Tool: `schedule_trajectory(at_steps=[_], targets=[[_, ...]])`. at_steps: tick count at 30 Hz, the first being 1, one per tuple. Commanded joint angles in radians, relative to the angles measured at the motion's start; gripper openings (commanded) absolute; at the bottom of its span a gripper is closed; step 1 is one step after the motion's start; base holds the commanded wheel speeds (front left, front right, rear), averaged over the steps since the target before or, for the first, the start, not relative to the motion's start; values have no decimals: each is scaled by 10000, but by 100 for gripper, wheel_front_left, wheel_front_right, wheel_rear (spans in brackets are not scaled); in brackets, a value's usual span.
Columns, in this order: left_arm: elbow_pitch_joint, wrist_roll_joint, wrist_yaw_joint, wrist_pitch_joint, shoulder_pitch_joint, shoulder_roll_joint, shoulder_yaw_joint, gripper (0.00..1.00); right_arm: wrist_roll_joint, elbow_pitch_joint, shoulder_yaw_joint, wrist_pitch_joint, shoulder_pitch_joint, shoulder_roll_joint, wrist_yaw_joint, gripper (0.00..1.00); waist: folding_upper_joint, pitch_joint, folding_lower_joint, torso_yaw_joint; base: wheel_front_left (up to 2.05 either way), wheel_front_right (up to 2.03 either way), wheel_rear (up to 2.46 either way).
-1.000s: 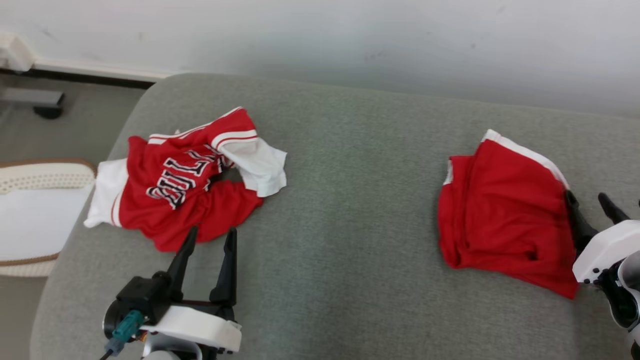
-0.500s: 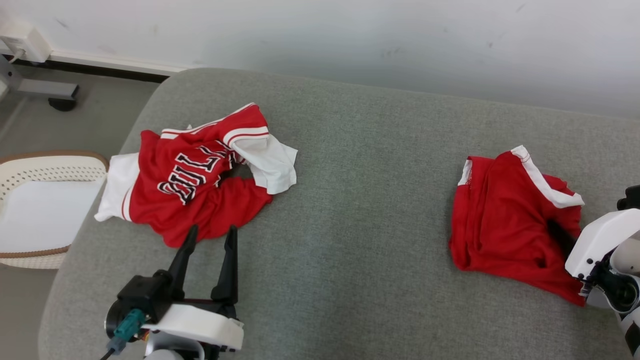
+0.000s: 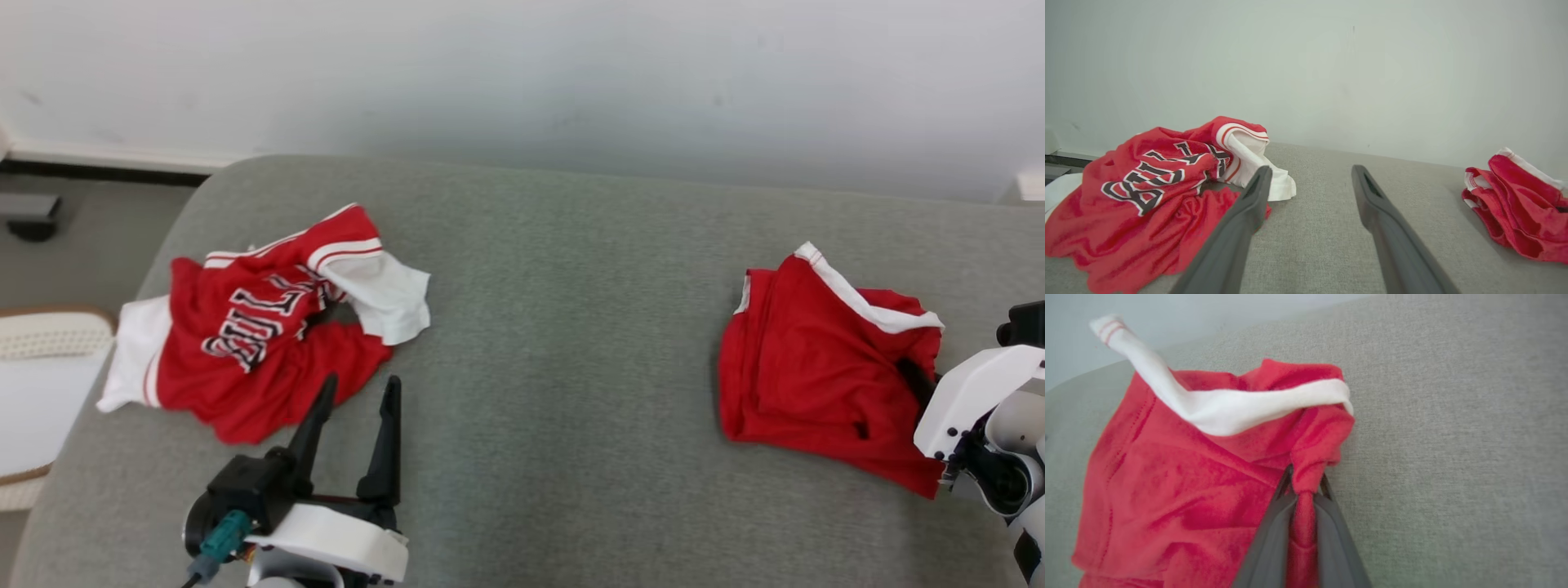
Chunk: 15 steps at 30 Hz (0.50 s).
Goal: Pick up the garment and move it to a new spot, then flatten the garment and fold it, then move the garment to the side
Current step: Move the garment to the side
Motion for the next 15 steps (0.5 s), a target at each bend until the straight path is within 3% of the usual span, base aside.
schedule_trajectory(at_steps=[1, 8, 15], targets=[[-44, -13, -39, -2, 68, 32, -88, 100, 17, 80, 35, -20, -73, -90, -26, 0, 0, -237, 0, -540, 0, 0, 0], [-126, -235, -258, -2, -98, 32, -1015, 100, 292, -63, 248, -53, 109, -247, -26, 0, 0, -265, 0, -1974, 0, 0, 0], [0, -287, -361, -2, -266, 35, -1875, 100, 543, -402, 428, -180, 372, -453, -26, 0, 0, -155, 0, -2922, 0, 0, 0]])
